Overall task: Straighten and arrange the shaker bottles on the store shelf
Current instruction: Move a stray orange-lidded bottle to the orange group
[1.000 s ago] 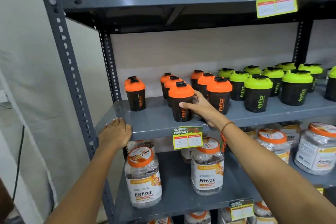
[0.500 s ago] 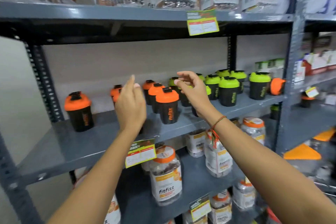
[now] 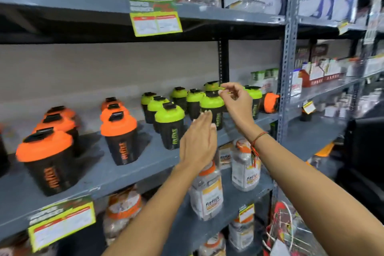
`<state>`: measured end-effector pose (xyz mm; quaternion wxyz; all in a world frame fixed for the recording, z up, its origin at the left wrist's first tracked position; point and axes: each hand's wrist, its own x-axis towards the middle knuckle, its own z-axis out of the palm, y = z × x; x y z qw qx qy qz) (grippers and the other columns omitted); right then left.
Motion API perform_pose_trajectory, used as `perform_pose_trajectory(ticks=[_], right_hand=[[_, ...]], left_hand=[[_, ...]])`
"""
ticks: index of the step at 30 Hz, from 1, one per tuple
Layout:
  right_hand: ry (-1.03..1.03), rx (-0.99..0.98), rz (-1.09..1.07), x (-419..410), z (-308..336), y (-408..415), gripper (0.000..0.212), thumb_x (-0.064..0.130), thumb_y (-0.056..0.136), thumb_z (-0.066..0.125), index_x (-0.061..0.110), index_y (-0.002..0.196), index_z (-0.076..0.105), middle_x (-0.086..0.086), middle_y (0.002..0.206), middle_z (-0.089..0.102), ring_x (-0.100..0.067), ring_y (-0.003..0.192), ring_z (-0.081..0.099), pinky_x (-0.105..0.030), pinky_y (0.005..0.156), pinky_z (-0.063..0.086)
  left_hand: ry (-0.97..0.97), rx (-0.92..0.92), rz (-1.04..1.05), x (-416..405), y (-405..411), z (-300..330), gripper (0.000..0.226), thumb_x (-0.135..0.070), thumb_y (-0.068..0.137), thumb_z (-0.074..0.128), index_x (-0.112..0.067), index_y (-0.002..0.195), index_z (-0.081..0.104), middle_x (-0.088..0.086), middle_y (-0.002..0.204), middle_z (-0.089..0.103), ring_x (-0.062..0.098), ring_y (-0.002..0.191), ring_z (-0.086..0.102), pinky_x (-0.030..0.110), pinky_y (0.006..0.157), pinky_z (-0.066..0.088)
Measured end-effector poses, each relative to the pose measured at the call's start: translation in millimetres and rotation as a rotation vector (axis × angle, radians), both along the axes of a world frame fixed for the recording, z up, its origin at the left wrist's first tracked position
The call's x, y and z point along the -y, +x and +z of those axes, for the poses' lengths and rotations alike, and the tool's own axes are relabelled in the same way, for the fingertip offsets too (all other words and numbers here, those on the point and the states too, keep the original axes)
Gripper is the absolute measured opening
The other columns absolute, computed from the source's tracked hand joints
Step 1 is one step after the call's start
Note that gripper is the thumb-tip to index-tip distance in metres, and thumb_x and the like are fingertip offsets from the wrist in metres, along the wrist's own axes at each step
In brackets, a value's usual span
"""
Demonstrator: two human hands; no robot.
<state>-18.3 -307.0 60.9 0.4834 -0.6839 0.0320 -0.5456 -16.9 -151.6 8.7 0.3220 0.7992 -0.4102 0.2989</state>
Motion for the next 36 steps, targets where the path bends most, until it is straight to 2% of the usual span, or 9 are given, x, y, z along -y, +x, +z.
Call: perform_pose_trajectory(ticks=[4,6,9,13,15,18,21,29,36], right_hand=[[0.025,0.058,-0.188,83,-6,7,0.015,0.009,0.084,0.065,0.018,0.096,0.066,-0.003,0.088,0.067,-0.018,0.082,0.062,-0.041,0.083,0.054],[0.059,0.079,-0.287,125,-9,9,0.013,0.014,0.083,0.063,0.012,0.096,0.067,-0.004,0.089,0.066,-0.024,0.084,0.063,-0.044,0.083,0.052],[0.019,0.019,-0.379,184,-13,15,0.027,0.015,0.081,0.057,0.004,0.102,0.069,-0.012,0.094,0.066,-0.033,0.092,0.062,-0.045,0.086,0.049],[-0.269,-0.444,-0.405,245,-16,26,0.045,0.005,0.078,0.054,0.004,0.121,0.065,-0.024,0.119,0.063,-0.042,0.116,0.054,-0.044,0.101,0.039],[-0.445,-0.658,-0.390,262,-17,31,0.053,0.014,0.080,0.055,0.004,0.132,0.057,-0.028,0.129,0.055,-0.045,0.123,0.048,-0.043,0.104,0.035],[-0.633,-0.950,-0.333,274,-17,37,0.077,0.028,0.079,0.074,0.005,0.145,0.040,-0.027,0.139,0.044,-0.043,0.133,0.037,-0.047,0.108,0.037],[-0.800,-1.094,-0.404,276,-15,42,0.086,0.032,0.071,0.082,0.008,0.141,0.039,-0.022,0.135,0.046,-0.042,0.130,0.039,-0.051,0.102,0.044],[-1.072,-1.124,-0.628,273,-15,45,0.085,0.035,0.068,0.082,0.012,0.138,0.039,-0.017,0.127,0.047,-0.039,0.115,0.054,-0.046,0.093,0.045],[-0.956,-0.993,-0.596,261,-13,27,0.096,0.050,0.057,0.085,0.015,0.134,0.039,-0.016,0.126,0.047,-0.043,0.118,0.050,-0.055,0.094,0.044]], left_hand=[[0.084,-0.015,0.101,47,22,-19,0.049,-0.022,0.101,0.036,-0.002,0.145,0.039,0.014,0.152,0.039,0.022,0.143,0.033,0.033,0.121,0.017],[0.062,-0.070,0.223,55,33,-27,0.048,-0.018,0.100,0.038,0.002,0.144,0.038,0.019,0.151,0.039,0.028,0.142,0.035,0.037,0.119,0.019],[0.100,-0.095,0.347,56,45,-38,0.047,-0.015,0.098,0.041,0.006,0.141,0.041,0.023,0.147,0.042,0.032,0.139,0.039,0.039,0.117,0.023],[0.309,-0.207,0.493,63,54,-37,0.039,-0.026,0.098,0.035,0.000,0.120,0.055,0.020,0.127,0.058,0.035,0.116,0.055,0.040,0.098,0.041],[0.385,-0.249,0.536,66,56,-32,0.038,-0.030,0.097,0.034,-0.003,0.109,0.059,0.017,0.117,0.061,0.036,0.107,0.058,0.039,0.093,0.044],[0.417,-0.266,0.543,68,65,-33,0.042,-0.032,0.097,0.031,-0.004,0.111,0.059,0.017,0.121,0.058,0.035,0.111,0.056,0.039,0.097,0.041],[0.449,-0.299,0.525,68,75,-33,0.045,-0.035,0.097,0.028,-0.004,0.117,0.055,0.018,0.128,0.054,0.035,0.118,0.052,0.042,0.102,0.038],[0.457,-0.263,0.535,68,74,-36,0.050,-0.035,0.097,0.025,-0.003,0.124,0.053,0.020,0.137,0.051,0.032,0.125,0.049,0.041,0.107,0.033],[0.415,-0.252,0.542,68,65,-33,0.048,-0.034,0.097,0.026,-0.005,0.117,0.058,0.016,0.127,0.058,0.031,0.113,0.056,0.040,0.098,0.043]])
